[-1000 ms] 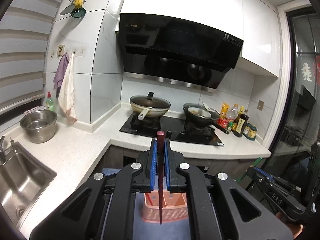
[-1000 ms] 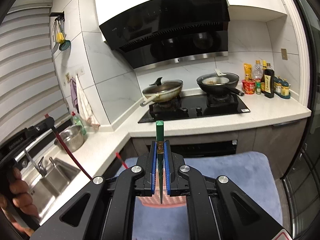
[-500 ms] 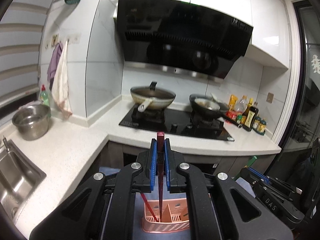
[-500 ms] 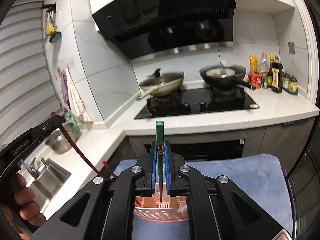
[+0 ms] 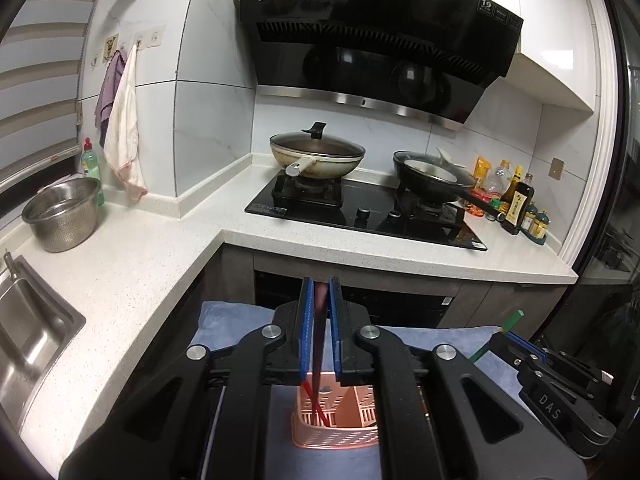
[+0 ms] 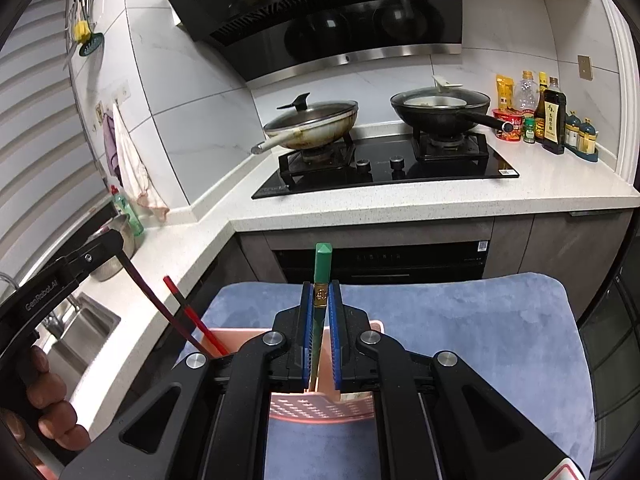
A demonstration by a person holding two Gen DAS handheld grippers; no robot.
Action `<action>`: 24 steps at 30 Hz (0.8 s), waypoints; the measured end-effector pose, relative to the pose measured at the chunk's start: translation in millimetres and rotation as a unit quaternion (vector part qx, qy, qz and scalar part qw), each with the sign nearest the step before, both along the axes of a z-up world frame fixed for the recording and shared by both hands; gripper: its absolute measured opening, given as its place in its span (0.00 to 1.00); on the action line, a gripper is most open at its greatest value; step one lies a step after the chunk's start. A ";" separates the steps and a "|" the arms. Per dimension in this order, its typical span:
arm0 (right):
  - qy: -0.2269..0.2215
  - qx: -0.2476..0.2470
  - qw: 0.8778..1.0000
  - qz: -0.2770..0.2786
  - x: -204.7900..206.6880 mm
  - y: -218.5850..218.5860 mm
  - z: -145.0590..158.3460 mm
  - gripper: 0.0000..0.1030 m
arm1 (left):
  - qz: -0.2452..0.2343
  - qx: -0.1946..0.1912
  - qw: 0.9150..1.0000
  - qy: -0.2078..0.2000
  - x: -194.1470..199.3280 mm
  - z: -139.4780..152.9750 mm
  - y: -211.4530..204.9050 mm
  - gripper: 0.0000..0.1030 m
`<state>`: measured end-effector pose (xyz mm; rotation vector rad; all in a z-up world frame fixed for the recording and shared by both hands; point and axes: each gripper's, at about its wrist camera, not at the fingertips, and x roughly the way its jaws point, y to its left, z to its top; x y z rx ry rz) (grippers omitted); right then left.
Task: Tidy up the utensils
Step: 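Lower both chopsticks into the pink holder and open both tools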
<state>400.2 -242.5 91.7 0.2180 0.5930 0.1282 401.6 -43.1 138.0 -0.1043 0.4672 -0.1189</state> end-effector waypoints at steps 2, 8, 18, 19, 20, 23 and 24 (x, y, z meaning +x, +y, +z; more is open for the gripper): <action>-0.002 -0.003 1.000 -0.005 -2.0 -1.5 -0.3 0.13 | 0.007 0.007 1.000 0.001 -0.5 -0.7 -0.7 0.20; -0.012 -0.003 1.000 -0.015 -15.4 -8.9 6.5 0.21 | 0.020 0.010 1.000 -0.004 -9.9 0.3 1.7 0.41; -0.037 -0.013 0.999 -0.007 -68.3 -10.0 28.8 0.31 | 0.014 0.031 0.999 -0.011 -52.1 8.5 -3.7 0.50; -0.039 -0.011 0.999 -0.006 -76.2 -10.0 29.8 0.34 | 0.013 0.034 0.999 -0.011 -58.0 8.6 -4.2 0.50; -0.039 -0.010 0.999 -0.005 -82.5 -10.2 30.2 0.35 | 0.011 0.036 0.999 -0.012 -63.4 8.9 -4.1 0.51; -0.036 -0.013 0.999 0.001 -107.7 -9.4 28.9 0.36 | 0.007 0.042 0.999 -0.008 -83.3 5.9 -2.3 0.56; -0.034 -0.016 0.999 0.001 -114.7 -8.8 27.5 0.36 | 0.007 0.044 0.999 -0.007 -89.0 4.4 -1.2 0.56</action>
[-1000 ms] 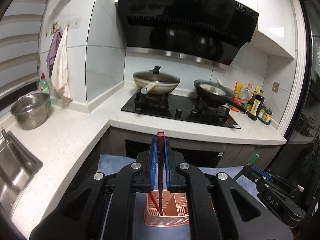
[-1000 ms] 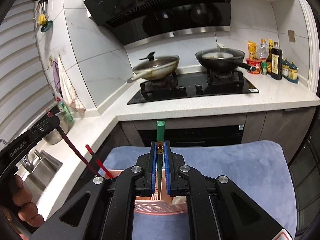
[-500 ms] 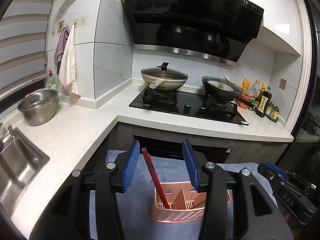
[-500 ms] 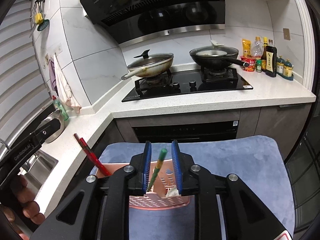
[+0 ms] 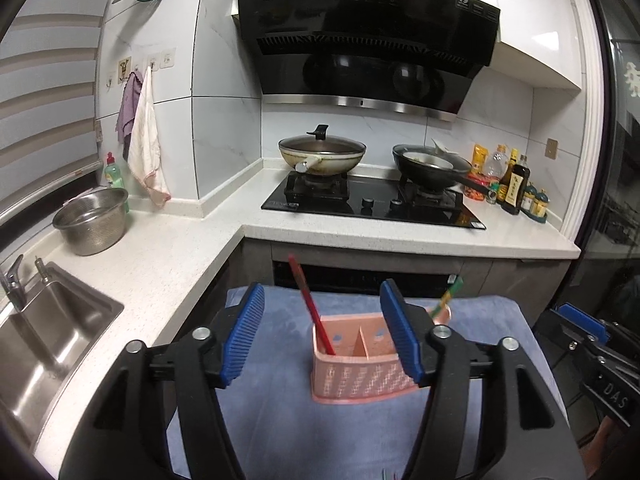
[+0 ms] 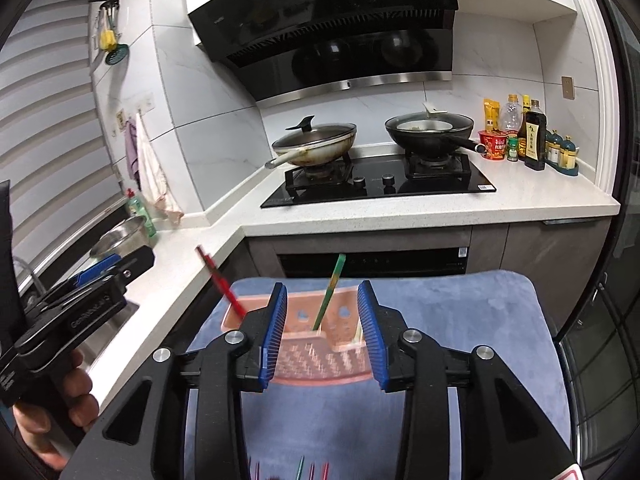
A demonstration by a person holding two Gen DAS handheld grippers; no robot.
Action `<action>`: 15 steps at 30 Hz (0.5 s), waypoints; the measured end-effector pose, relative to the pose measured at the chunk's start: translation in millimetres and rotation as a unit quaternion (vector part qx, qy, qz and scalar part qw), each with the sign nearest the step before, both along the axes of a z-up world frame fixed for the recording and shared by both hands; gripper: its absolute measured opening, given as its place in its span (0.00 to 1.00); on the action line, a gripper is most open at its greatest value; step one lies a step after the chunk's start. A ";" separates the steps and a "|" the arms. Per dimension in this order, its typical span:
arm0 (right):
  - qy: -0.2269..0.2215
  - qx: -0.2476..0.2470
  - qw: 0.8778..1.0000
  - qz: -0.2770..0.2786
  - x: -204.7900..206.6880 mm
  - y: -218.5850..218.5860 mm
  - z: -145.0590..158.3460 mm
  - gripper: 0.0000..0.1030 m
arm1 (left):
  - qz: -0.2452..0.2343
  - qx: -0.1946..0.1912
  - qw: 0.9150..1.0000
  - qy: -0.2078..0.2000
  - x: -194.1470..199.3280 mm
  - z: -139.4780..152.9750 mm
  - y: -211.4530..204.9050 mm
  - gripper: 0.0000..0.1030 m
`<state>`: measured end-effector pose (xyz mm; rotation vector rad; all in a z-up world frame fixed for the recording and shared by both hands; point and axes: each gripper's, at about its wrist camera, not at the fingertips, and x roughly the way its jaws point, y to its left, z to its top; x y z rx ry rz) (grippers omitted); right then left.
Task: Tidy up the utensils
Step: 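Lower both chopsticks into the pink holder and open both tools, then move both open tools back over the remaining chopsticks on the mat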
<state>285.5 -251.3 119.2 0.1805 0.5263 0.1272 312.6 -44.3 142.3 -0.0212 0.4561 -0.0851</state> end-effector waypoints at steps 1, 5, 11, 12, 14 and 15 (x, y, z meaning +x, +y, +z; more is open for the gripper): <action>0.001 -0.004 1.000 0.000 -9.0 0.7 -2.5 0.36 | 0.001 0.002 1.000 0.001 -9.4 -2.9 2.0 0.57; 0.022 -0.019 1.000 -0.006 -54.3 0.6 -23.4 0.40 | 0.003 0.008 1.000 0.021 -43.5 -24.1 11.5 0.59; 0.086 -0.021 0.996 -0.009 -113.5 3.6 -78.7 0.40 | 0.013 0.036 0.998 0.057 -92.0 -68.8 22.8 0.62; 0.092 -0.028 0.995 -0.010 -120.4 5.8 -85.9 0.40 | 0.011 0.034 0.997 0.070 -99.4 -77.1 25.4 0.62; 0.110 -0.043 0.993 -0.015 -140.1 10.8 -107.3 0.40 | 0.011 0.028 0.996 0.085 -111.9 -89.6 30.0 0.62; 0.118 -0.043 0.992 -0.016 -146.0 12.7 -114.5 0.40 | 0.012 0.026 0.995 0.096 -120.1 -98.9 32.0 0.62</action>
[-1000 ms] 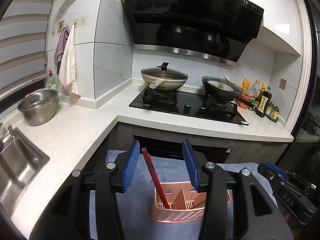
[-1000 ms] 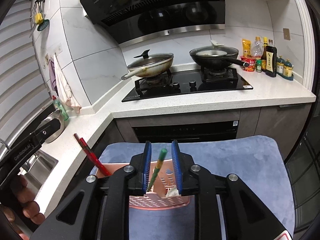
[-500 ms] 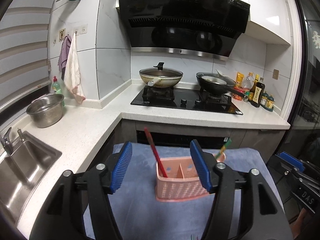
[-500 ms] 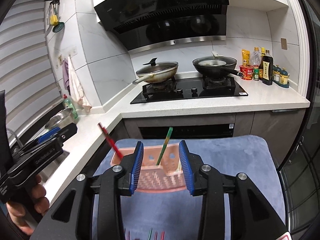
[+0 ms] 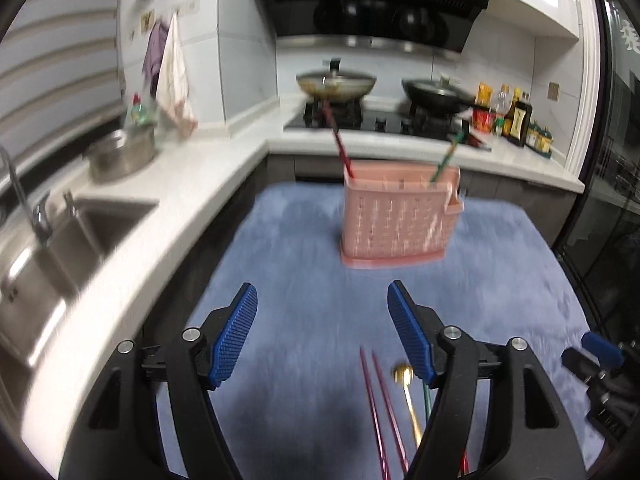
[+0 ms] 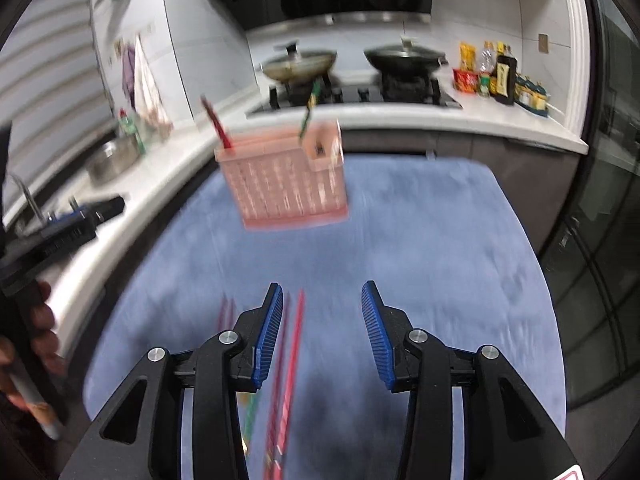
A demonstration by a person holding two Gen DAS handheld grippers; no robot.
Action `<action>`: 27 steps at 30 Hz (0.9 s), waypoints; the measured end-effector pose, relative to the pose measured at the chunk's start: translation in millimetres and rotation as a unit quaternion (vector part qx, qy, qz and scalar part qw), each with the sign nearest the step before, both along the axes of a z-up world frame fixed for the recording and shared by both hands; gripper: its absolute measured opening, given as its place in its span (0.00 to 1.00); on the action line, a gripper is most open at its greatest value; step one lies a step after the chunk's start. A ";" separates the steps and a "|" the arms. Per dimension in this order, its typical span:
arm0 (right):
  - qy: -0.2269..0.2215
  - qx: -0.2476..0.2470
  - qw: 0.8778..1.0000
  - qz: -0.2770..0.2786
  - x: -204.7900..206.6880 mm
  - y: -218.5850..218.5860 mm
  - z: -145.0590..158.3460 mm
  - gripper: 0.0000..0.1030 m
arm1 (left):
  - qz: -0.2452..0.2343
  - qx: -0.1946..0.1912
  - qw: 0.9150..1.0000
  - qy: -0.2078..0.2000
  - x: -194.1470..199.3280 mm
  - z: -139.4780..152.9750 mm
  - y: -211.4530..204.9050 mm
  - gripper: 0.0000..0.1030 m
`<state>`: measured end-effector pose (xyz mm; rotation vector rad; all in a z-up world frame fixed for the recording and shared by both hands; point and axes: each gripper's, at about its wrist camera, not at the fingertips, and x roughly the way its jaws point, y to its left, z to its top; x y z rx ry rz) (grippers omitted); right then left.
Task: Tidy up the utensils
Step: 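Move both open tools back over the remaining chopsticks on the mat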
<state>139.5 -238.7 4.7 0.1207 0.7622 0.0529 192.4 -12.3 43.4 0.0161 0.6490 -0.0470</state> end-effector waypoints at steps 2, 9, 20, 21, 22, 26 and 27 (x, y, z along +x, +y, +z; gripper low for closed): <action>0.022 0.003 1.000 -0.001 -15.6 4.3 -20.0 0.40 | 0.002 -0.001 1.000 0.015 -11.8 -14.5 2.5 0.62; 0.061 -0.010 0.998 0.004 -54.3 21.2 -59.0 0.40 | -0.002 -0.011 0.998 0.069 -49.7 -61.5 4.4 0.62; 0.096 -0.013 0.995 -0.005 -82.7 26.8 -87.8 0.40 | -0.037 -0.024 0.987 0.152 -99.8 -121.6 -5.1 0.62; 0.097 -0.012 0.995 -0.008 -83.6 25.2 -88.4 0.40 | -0.039 -0.025 0.987 0.157 -102.4 -125.1 -6.2 0.62; 0.100 -0.008 0.995 -0.011 -84.1 23.2 -89.6 0.40 | -0.041 -0.026 0.986 0.160 -103.6 -127.5 -6.9 0.62; 0.104 0.001 0.994 -0.019 -85.2 17.1 -91.6 0.40 | -0.048 -0.030 0.984 0.167 -108.7 -135.5 -10.0 0.62; 0.105 0.000 0.994 -0.018 -85.3 17.6 -91.9 0.40 | -0.050 -0.033 0.984 0.168 -109.0 -136.6 -10.7 0.62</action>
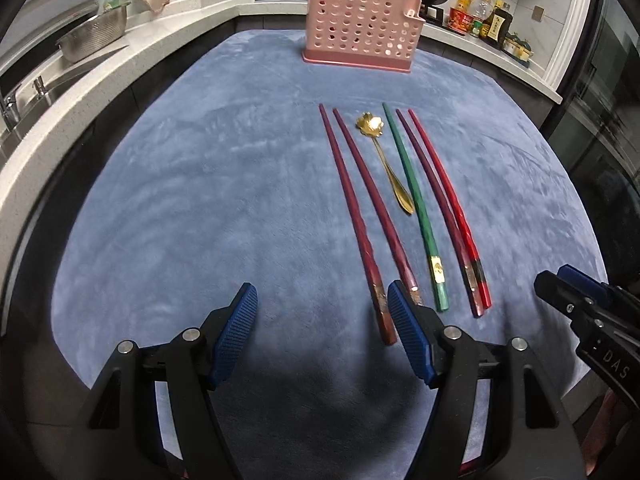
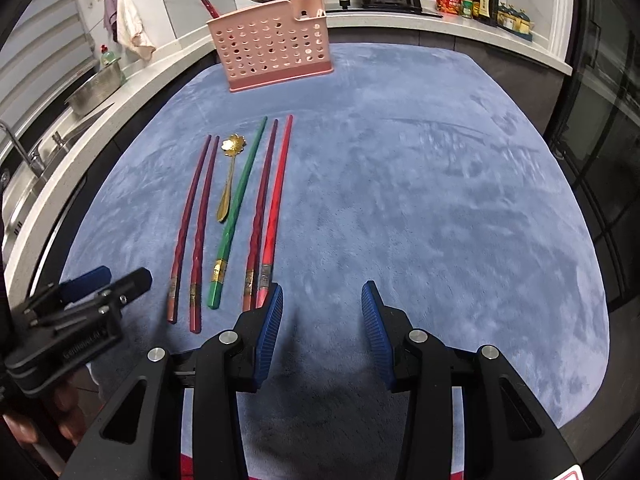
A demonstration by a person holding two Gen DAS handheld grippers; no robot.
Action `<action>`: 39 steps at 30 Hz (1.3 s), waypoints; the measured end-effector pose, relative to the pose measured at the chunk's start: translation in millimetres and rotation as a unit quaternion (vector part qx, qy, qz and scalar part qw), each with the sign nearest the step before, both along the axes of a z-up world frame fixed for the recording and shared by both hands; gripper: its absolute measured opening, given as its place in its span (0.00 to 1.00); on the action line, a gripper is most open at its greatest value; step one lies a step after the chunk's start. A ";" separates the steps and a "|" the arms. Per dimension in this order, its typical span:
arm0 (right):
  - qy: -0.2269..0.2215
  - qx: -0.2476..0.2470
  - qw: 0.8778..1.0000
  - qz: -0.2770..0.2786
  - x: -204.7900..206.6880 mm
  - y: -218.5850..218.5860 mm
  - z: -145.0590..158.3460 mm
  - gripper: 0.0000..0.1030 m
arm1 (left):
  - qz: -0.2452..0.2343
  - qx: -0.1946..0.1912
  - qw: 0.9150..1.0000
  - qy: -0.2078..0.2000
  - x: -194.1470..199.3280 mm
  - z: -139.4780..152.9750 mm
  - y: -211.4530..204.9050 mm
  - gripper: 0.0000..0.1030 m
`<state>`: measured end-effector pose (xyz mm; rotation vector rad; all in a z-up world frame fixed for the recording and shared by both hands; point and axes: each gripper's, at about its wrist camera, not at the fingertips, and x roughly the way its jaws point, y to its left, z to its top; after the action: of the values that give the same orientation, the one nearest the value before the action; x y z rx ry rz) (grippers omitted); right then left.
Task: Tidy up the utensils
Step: 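Move both open tools back over the remaining chopsticks on the mat, then grasp a dark-red chopstick with the left tool while the right tool grasps a red chopstick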
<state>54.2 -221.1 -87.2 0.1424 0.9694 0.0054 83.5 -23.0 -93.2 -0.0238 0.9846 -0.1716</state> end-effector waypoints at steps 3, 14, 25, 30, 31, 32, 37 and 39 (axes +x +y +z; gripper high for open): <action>0.002 -0.001 1.000 0.003 -0.2 3.1 -1.7 0.40 | -0.005 -0.009 1.000 0.006 -0.1 -5.1 -3.7 0.62; 0.013 0.001 1.000 0.010 2.5 7.4 -8.4 0.40 | -0.013 -0.001 1.000 0.016 3.0 -19.9 -9.7 0.55; 0.021 0.001 1.000 0.020 9.4 13.5 -16.0 0.40 | 0.000 0.013 1.000 0.008 7.8 -21.9 -6.1 0.31; 0.020 0.005 0.999 0.027 14.4 17.1 -16.3 0.40 | 0.005 0.016 1.000 0.006 8.8 -22.1 -4.1 0.26; 0.020 0.005 0.999 0.029 15.2 18.0 -16.8 0.40 | 0.006 0.017 1.000 0.006 8.7 -22.1 -4.2 0.26; 0.020 0.004 0.999 0.031 16.3 19.6 -17.1 0.39 | 0.006 0.018 1.000 0.005 8.3 -22.3 -4.4 0.26; 0.019 0.005 0.999 0.042 22.2 26.0 -19.2 0.31 | 0.007 0.019 1.000 0.004 7.6 -22.5 -4.5 0.26; 0.021 0.006 0.999 0.043 24.6 27.2 -20.6 0.26 | 0.007 0.019 1.000 0.003 7.4 -22.7 -4.2 0.26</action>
<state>78.8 -193.9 -107.9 0.1112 1.0170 0.0872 90.9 -27.2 -115.9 0.0038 0.9942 -0.1395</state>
